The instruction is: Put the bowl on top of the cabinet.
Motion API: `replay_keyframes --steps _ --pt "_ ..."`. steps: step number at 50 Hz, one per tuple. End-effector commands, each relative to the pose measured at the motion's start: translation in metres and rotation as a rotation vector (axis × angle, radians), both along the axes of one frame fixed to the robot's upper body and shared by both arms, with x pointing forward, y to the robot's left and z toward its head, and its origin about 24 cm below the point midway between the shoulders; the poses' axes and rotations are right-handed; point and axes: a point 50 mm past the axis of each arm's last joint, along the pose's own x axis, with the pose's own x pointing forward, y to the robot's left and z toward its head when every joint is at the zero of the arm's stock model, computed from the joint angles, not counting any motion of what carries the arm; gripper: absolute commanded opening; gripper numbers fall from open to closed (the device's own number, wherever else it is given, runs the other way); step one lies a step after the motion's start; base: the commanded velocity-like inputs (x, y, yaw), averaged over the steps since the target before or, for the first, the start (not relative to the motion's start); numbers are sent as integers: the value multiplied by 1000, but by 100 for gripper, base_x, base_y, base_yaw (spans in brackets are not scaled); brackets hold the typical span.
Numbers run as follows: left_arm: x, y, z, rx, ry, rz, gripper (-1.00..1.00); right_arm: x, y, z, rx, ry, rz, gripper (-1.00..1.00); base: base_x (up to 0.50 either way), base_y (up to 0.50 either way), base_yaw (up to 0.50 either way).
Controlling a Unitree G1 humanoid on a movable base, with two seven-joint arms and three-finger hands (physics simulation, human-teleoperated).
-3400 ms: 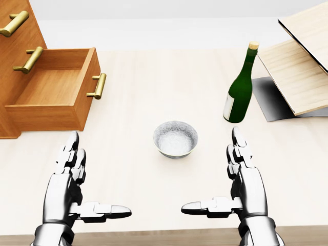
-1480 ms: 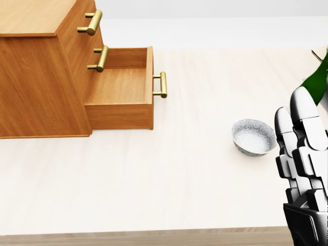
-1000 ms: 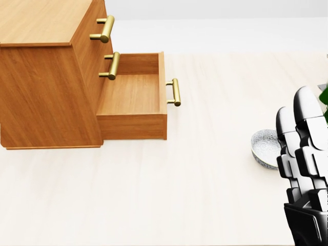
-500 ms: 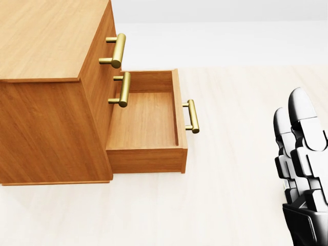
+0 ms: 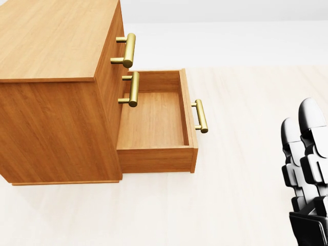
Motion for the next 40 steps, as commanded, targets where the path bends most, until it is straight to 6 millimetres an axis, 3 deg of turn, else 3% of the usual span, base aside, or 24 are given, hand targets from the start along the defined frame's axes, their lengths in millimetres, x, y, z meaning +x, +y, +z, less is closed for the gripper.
replay_keyframes --steps 1,6,12,23,29,34,40 --pt "-2 2 4 0 -23 0 100 -13 -25 -11 31 100 -60 100 0 0 0" --pt "-5 3 6 2 -35 5 100 -26 -63 -4 5 231 -144 99 0 0 0" --pt "-2 2 4 0 -24 0 100 -38 -88 14 -164 297 -268 100 0 0 0" --pt "-3 -1 4 4 -23 -9 100 -58 -107 44 -440 160 -326 99 0 0 0" --pt "-6 1 8 7 -45 -3 100 -71 -116 41 -716 282 -434 99 0 0 0" --pt "-7 0 8 12 -44 -3 100 -78 -130 55 -765 195 -796 99 0 0 0" --pt "-10 -1 9 17 -48 -5 100 -80 -133 48 -743 253 -901 99 0 0 0"
